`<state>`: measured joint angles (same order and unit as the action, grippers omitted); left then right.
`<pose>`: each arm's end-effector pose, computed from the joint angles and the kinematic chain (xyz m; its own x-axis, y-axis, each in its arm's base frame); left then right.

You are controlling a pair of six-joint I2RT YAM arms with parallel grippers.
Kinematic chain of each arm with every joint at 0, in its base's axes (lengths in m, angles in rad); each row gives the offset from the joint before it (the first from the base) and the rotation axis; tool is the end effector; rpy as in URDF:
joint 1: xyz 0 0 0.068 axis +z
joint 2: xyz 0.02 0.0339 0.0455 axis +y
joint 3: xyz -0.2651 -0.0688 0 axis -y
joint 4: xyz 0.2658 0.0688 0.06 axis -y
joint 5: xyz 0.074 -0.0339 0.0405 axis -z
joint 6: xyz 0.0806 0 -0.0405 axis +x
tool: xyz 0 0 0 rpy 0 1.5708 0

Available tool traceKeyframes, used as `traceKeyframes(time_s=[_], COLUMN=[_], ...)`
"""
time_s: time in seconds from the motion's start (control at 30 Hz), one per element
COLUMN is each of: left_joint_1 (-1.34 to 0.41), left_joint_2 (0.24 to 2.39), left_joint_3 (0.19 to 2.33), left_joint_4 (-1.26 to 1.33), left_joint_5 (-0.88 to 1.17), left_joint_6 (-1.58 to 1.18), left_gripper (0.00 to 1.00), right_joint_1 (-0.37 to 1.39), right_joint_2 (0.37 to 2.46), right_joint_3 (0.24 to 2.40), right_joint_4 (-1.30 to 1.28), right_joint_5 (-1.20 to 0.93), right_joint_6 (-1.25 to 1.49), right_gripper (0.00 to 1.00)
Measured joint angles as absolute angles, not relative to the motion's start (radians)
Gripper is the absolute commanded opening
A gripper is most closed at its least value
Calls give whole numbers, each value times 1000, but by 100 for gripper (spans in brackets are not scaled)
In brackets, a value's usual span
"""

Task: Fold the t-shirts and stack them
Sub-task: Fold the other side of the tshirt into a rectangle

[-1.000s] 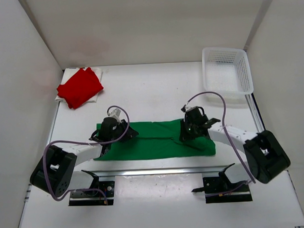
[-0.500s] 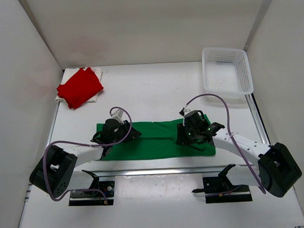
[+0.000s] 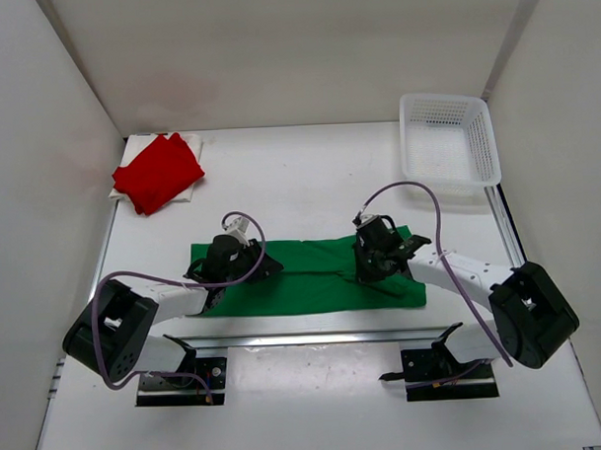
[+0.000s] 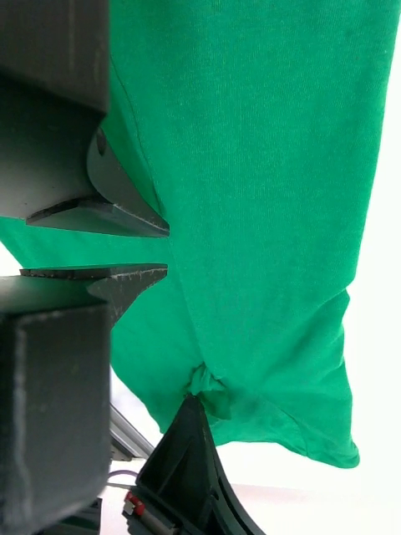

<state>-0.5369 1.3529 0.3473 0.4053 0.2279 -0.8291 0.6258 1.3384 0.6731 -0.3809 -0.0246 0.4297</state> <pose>0.2326 -0.1597 0.0938 -0.8134 -0.3517 -0.4633 0.0869 0.7141 -0.6946 0.2278 0.1671 0.1208 -0.8858 -0.1263 -0.4465 -0.2492 0.9412 0.2280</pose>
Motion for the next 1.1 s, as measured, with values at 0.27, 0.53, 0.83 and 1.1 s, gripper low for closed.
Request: traceKeyframes(time_s=[0.27,0.53,0.83,1.1], left_joint_1=[-537,-516,-453,-218], left_joint_2=[1353,1350,1305,1361], left_joint_3=[357,357,379,332], left_joint_4=[411,434,404,464], left_joint_5=[240,258,279,404], left_joint_6=[-832,-847,-844,-898], left_gripper=[30,30,32,30], right_joint_1=[712,739,674,374], right_joint_2=[1328,1279,1208,1248], right_joint_3=[752,706,690,654], right_joint_4=[-483,-478,-487,-310], right_joint_5=[-25,-177,-278,-241], right_joint_6=[475,591,593,568], right_gripper=[0,14,10,0])
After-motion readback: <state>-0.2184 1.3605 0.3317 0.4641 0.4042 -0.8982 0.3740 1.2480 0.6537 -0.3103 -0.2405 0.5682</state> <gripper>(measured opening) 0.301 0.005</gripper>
